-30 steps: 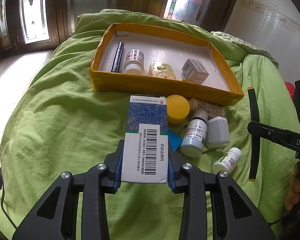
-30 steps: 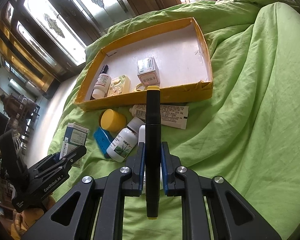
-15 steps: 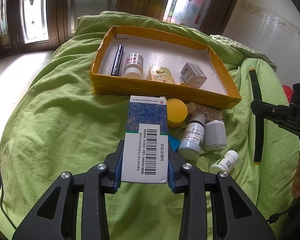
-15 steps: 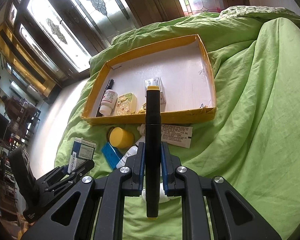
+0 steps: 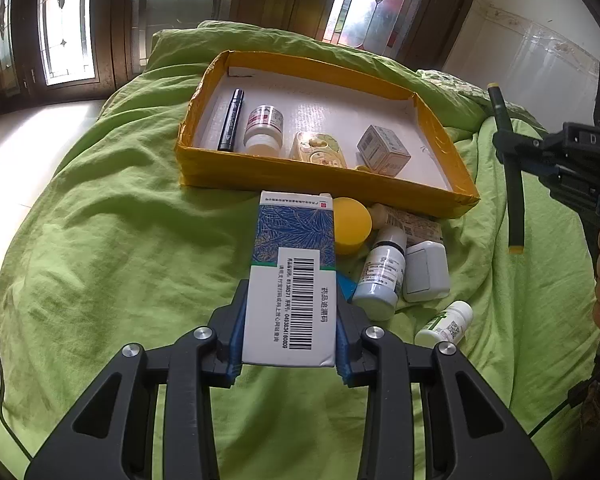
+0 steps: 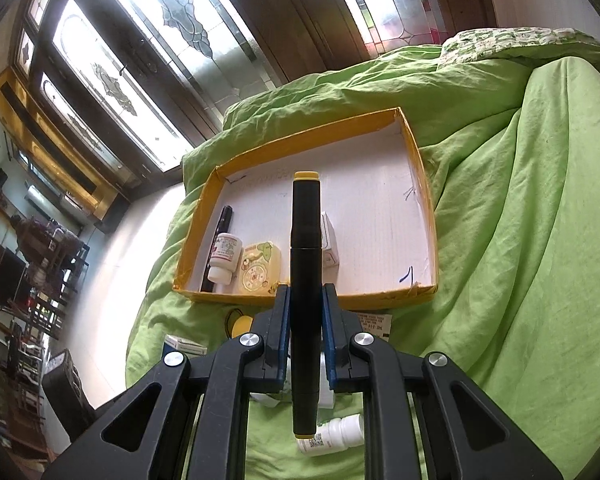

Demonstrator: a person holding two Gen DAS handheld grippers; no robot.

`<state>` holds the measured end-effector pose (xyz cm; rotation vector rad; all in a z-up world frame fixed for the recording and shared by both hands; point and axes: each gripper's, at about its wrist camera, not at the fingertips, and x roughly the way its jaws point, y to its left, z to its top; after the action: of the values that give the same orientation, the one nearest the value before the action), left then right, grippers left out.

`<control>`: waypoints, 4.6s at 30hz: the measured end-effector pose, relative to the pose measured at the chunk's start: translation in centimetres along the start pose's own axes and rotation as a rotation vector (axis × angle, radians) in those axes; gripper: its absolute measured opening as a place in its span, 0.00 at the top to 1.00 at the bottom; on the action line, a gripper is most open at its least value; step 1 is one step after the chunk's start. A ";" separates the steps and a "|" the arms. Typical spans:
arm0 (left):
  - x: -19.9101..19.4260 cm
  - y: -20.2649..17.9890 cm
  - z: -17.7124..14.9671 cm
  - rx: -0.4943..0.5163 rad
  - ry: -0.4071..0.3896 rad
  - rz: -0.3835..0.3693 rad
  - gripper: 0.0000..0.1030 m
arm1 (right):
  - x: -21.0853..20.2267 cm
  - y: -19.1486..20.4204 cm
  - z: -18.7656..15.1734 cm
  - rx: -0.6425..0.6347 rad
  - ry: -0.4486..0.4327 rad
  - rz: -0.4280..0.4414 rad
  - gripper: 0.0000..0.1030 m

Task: Organize rigid objects
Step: 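Carry the box in the left tool and the marker in the right tool toward the tray, then lower the box and marker into the tray and open both tools, then lift both open tools back over the remaining items, then grasp the white plug charger with the right tool while the left grasps the yellow ball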

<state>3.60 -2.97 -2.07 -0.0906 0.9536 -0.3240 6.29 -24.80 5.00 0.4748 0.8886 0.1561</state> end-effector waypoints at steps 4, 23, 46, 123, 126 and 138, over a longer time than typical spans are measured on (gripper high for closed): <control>0.2 -0.1 0.1 0.003 0.004 -0.002 0.68 | -0.2 0.0 1.6 0.006 -0.035 0.011 0.87; -0.4 0.8 5.9 -0.044 -0.079 -0.078 0.68 | 1.2 -1.9 4.7 0.013 -0.081 -0.068 0.87; 8.1 -4.8 13.2 0.028 0.004 -0.146 0.68 | 8.9 -4.4 7.1 -0.042 0.038 -0.189 0.87; 1.1 0.3 -0.5 -0.011 0.068 0.013 0.22 | 5.6 -2.3 -7.0 0.085 0.247 0.073 0.60; 1.1 0.4 -0.5 -0.016 0.064 0.012 0.22 | 6.2 -2.2 -6.9 0.085 0.237 0.059 0.66; 1.9 -0.7 0.9 0.031 0.041 0.052 0.22 | 7.4 -0.7 -6.5 -0.020 0.222 -0.027 0.76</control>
<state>5.15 -4.29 -2.92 -0.0310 0.9892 -0.2937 5.83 -20.90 -4.02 0.4320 1.1090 0.1952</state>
